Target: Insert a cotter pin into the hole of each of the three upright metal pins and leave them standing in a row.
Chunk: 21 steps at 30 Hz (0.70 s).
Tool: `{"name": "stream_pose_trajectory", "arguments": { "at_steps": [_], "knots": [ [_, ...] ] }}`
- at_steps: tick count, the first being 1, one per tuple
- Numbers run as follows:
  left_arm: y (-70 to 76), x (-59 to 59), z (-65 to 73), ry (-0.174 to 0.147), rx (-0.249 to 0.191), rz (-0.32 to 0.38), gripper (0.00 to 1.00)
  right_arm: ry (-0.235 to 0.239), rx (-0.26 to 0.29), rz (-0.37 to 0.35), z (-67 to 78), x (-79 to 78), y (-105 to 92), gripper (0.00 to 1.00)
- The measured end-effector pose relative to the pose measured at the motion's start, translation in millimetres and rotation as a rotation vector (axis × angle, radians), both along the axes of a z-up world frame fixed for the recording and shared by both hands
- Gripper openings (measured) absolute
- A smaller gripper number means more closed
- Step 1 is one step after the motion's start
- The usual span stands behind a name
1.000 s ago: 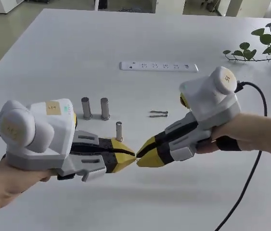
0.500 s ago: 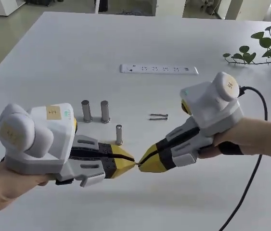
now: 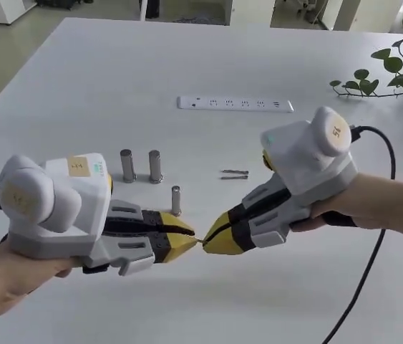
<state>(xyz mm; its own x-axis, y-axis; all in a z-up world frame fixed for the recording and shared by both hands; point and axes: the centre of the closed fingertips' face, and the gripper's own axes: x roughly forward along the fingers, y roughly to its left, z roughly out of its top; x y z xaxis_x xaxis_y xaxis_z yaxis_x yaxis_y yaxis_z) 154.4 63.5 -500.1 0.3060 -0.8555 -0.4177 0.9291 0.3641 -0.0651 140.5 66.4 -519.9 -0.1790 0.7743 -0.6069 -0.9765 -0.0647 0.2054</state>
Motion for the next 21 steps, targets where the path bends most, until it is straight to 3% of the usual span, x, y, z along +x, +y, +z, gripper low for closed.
{"name": "stream_pose_trajectory", "arguments": {
  "at_steps": [7,13,18,21],
  "knots": [
    [1.8,4.9,-2.4,0.006,0.000,0.037,0.07,-0.058,-0.046,0.004,-5.1,7.6,-4.1,0.00],
    [8.8,16.0,-6.1,-0.016,0.008,0.107,0.15,-0.113,-0.121,-0.018,-12.4,20.8,-9.5,0.00],
    [22.4,31.7,-13.3,-0.032,0.026,0.218,0.18,-0.144,-0.189,-0.046,-18.9,36.3,-13.6,0.00],
    [27.4,38.8,-15.4,-0.067,0.032,0.254,0.23,-0.156,-0.220,-0.053,-21.5,43.7,-15.3,0.00]
  ]
}}
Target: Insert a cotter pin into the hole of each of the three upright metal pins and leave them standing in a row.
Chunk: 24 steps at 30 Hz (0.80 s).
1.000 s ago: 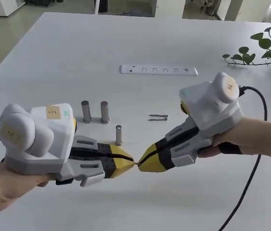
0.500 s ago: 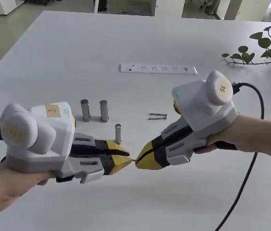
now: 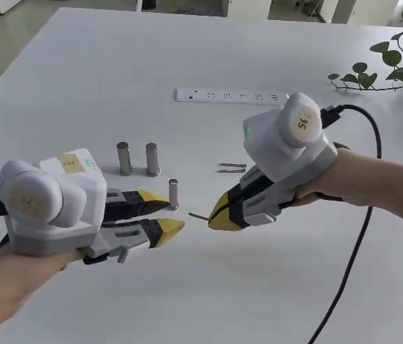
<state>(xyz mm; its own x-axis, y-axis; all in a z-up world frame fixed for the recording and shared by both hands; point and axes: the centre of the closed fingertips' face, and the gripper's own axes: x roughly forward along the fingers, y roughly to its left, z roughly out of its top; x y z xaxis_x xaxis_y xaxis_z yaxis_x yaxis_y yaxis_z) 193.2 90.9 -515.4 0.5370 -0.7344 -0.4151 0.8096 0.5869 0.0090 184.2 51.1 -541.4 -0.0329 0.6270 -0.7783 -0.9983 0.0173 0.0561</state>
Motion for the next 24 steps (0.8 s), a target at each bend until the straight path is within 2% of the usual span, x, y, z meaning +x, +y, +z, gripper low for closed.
{"name": "stream_pose_trajectory", "arguments": {
  "at_steps": [2,5,6,10,17,19,21,24],
  "knots": [
    [4.0,4.7,-2.9,-0.004,0.002,0.034,0.23,-0.003,-0.019,-0.008,-1.1,5.3,-0.7,0.00],
    [8.3,12.2,-8.4,-0.009,0.004,0.079,0.23,-0.041,-0.076,-0.004,-4.1,14.2,-3.7,0.00],
    [11.5,17.6,-10.6,-0.015,0.006,0.114,0.23,-0.043,-0.087,0.000,-5.1,15.8,-2.7,0.00],
    [14.5,31.1,-19.9,-0.025,0.035,0.163,0.23,-0.046,-0.112,-0.014,-7.2,27.7,0.2,0.00],
    [14.0,50.9,-32.4,-0.026,0.060,0.194,0.23,-0.053,-0.175,-0.049,-11.9,44.4,0.9,0.00],
    [13.5,56.3,-35.4,-0.026,0.068,0.198,0.22,-0.068,-0.198,-0.061,-13.7,50.0,0.5,0.00],
    [14.6,62.4,-40.9,-0.011,0.068,0.210,0.19,-0.061,-0.208,-0.069,-15.1,52.0,1.4,0.00],
    [14.7,68.2,-47.0,-0.006,0.072,0.220,0.19,-0.054,-0.220,-0.088,-16.8,54.7,1.9,0.00]
  ]
}}
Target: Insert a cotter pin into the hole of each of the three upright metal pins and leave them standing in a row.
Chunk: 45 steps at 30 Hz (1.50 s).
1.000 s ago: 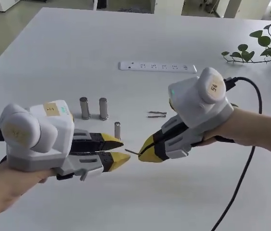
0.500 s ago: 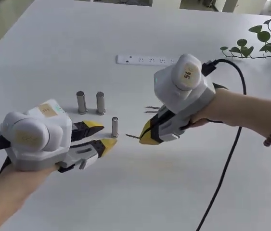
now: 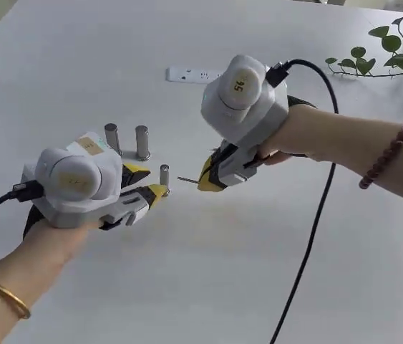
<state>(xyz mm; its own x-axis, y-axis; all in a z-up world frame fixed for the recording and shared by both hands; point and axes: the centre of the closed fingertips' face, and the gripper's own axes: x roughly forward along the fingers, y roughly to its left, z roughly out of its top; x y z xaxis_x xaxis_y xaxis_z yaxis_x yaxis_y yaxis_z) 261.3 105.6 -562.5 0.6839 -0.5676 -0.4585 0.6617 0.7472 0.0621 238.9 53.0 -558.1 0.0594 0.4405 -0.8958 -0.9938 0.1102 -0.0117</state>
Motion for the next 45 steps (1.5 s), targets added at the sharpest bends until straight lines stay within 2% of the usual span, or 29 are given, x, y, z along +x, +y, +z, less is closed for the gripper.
{"name": "stream_pose_trajectory", "arguments": {
  "at_steps": [5,10,18,24,34,45],
  "knots": [
    [-4.8,3.9,-10.1,0.014,0.005,0.000,0.18,0.012,-0.012,-0.014,-3.3,6.2,2.6,0.00],
    [-9.9,8.0,-14.6,0.008,0.029,0.002,0.18,0.015,-0.028,-0.017,-5.2,8.5,4.6,0.00],
    [-11.7,13.4,-22.0,0.024,0.021,0.004,0.12,0.028,-0.031,-0.027,-3.9,13.3,9.1,0.00],
    [-12.9,12.7,-23.2,0.031,0.015,0.007,0.08,0.033,-0.040,-0.023,-6.1,15.9,9.6,0.00],
    [-13.9,11.8,-22.9,0.027,0.005,0.013,0.07,0.029,-0.052,-0.015,-6.4,18.3,10.9,0.00],
    [-14.2,12.4,-24.0,0.035,-0.020,0.029,0.07,0.014,-0.062,0.007,-6.4,19.6,21.6,0.00]
  ]
}}
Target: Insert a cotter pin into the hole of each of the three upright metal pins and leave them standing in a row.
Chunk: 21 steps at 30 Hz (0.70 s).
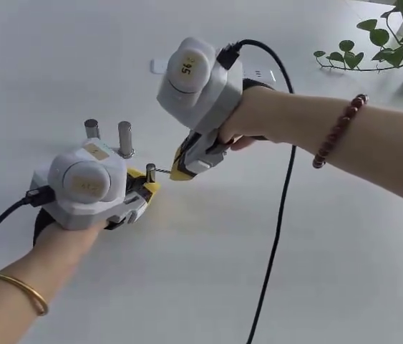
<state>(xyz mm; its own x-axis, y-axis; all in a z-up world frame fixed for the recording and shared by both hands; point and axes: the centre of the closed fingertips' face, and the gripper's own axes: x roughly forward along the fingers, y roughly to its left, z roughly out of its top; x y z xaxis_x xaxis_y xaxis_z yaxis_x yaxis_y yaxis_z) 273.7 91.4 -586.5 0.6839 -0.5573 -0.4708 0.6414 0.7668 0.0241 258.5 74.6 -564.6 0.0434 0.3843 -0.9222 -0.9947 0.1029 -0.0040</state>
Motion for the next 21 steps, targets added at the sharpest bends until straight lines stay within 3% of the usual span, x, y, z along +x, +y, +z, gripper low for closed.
{"name": "stream_pose_trajectory", "arguments": {
  "at_steps": [16,21],
  "knots": [
    [0.9,2.0,-0.8,-0.013,0.000,0.056,0.07,-0.012,0.014,-0.006,0.9,1.5,14.1,0.00],
    [1.8,3.3,-1.6,-0.016,-0.006,0.080,0.07,-0.029,0.043,0.001,0.6,2.4,16.8,0.00]
  ]
}}
